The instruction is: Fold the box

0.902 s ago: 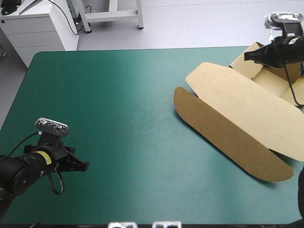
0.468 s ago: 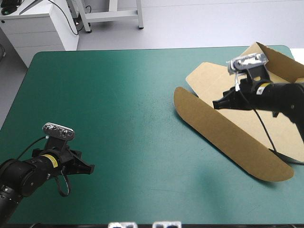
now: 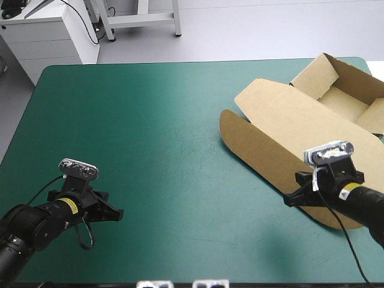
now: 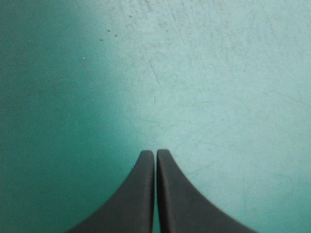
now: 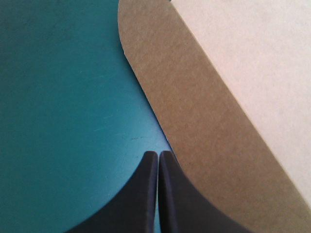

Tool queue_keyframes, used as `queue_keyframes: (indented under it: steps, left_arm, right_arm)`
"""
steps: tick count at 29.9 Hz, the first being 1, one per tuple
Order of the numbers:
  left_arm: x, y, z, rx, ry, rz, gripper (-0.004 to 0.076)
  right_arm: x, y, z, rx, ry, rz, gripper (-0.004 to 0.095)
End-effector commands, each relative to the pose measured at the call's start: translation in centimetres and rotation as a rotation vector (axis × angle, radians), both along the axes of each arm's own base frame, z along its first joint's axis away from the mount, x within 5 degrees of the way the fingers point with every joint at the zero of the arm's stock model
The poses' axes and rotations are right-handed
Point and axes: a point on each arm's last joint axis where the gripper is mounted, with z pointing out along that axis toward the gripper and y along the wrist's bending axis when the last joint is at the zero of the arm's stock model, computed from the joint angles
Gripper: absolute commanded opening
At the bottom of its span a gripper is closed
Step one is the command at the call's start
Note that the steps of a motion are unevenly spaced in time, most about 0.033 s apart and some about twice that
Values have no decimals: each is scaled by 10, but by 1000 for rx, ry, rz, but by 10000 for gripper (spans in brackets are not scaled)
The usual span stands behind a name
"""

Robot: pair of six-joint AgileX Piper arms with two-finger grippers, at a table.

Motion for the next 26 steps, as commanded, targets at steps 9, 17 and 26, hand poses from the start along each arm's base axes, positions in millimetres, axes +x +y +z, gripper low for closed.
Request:
queue_keyframes:
  steps: [9,17,26]
  left_arm:
    - [3,-3,12,-53,-68,8,-8]
    - [1,-1,9,-34,-26,8,-8]
    - [-2,-1,5,-12,-4,-11,-8]
  right_arm:
    - [-42,-9,-28,19,-184,-5,0]
    - [-49,-10,-39,8,-130,7,0]
    - [-52,-11,-38,14,-145,-1,0]
